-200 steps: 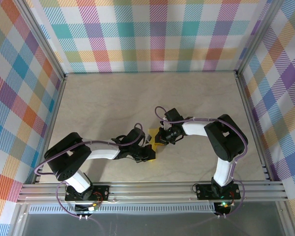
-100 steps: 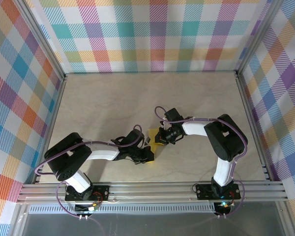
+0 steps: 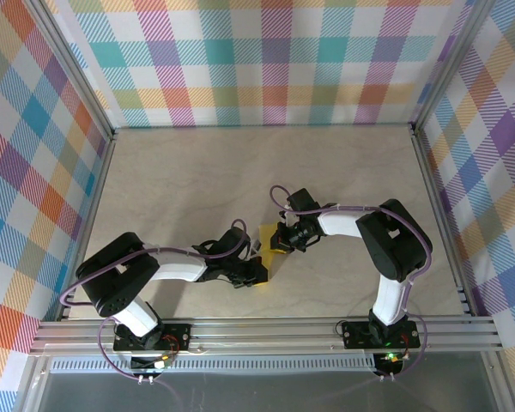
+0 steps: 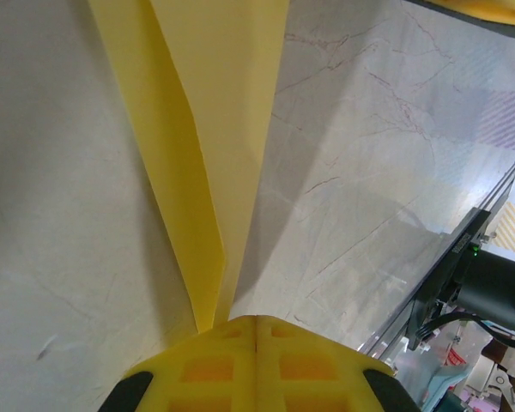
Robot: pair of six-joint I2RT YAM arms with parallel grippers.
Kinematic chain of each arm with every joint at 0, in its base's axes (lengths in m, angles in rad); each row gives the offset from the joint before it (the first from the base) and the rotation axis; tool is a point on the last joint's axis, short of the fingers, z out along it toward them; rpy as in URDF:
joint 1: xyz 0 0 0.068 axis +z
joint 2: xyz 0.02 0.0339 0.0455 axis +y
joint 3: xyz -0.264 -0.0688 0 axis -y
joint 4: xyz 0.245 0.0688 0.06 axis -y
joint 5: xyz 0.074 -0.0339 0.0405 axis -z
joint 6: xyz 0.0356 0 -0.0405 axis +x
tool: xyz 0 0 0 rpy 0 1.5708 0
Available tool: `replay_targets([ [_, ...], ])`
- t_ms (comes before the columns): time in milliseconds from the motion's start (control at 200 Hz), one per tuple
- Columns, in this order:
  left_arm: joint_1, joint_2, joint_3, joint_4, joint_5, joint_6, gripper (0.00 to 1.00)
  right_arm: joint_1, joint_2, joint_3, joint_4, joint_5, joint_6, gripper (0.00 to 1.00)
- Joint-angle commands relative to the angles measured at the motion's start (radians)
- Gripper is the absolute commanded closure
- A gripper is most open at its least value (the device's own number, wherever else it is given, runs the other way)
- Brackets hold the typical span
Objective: Fold a paper plane with a square sheet of paper (fold left side to right side)
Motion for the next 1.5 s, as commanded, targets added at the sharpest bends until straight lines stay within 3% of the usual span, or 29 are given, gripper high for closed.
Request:
replay_targets([
  [0,0.008,-0.023,-0.024,-0.008,0.003,-0.016,0.97,0.005,0.093,-0.052,-0.149,0.173,-0.019,1.00],
  [600,-0.013,-0.063,-0.053,0.091,0.030,-0.062,0.98,0.005,0.095,-0.050,-0.155,0.175,-0.021,1.00],
  [810,0.027,-0.098,-0.019,0.144,0.075,-0.090,0.98,0.005,0.092,-0.049,-0.157,0.175,-0.024,1.00],
  [1015,0.043,-0.023,0.072,0.029,0.080,0.002,0.99,0.004,0.091,-0.047,-0.161,0.178,-0.026,1.00],
  [1495,0.043,0.077,0.084,0.042,0.092,0.020,0.99,0.005,0.096,-0.041,-0.183,0.188,-0.035,1.00],
])
